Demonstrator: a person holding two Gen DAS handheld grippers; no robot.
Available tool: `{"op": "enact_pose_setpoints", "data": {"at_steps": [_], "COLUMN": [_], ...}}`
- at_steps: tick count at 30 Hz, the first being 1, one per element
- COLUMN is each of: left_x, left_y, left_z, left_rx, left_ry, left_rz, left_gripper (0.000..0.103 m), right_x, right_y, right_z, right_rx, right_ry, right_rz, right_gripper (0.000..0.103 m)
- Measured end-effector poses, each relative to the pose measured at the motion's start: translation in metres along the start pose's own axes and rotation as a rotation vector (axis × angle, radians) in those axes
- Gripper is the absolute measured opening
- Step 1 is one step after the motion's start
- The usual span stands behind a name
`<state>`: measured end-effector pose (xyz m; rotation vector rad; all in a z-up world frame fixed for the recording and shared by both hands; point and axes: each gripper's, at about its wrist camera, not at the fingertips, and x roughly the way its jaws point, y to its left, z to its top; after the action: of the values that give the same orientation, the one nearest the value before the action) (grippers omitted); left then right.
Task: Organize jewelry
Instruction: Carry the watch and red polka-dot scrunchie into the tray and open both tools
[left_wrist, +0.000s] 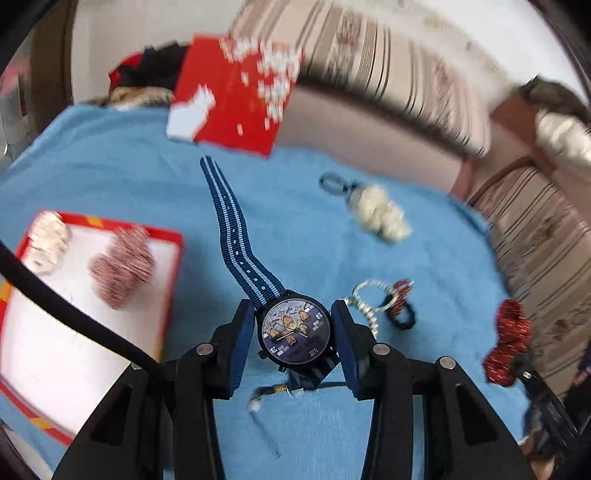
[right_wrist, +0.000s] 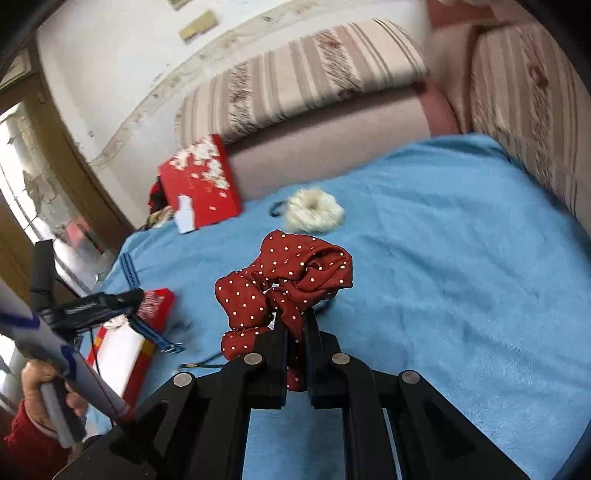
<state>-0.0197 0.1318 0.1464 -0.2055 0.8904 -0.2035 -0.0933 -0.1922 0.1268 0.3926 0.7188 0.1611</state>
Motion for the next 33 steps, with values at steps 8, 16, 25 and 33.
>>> {"op": "enact_pose_setpoints", "data": {"at_steps": [8,16,25,33], "left_x": [-0.088,-0.095,-0.018,-0.007], "left_y": [0.085,0.185,0.263,0.289], "left_z": [0.018,0.017,0.007,0.002], "left_rx": [-0.024,-0.03,-0.093,-0.185], "left_ry": [-0.091,-0.023,0.135,0.138], "left_rz": [0.103,0.259,0.37,0.382], "left_gripper": [0.042,0.042,0.042,0.042], "right_x": [0.014,0.093,0.211,0.229], "right_y": [0.096,0.212,0.302,0.323], "right_z": [0.017,-0.006,-0.071,-0.091], "right_rx": [-0.124,-0.266,-0.363,-0.454], "right_ry": [0.033,0.203,0.439,0.458], "right_rz": [0.13,0.253,0.275,0.221], "right_gripper": [0.008,0.008,0.008,0.029]}}
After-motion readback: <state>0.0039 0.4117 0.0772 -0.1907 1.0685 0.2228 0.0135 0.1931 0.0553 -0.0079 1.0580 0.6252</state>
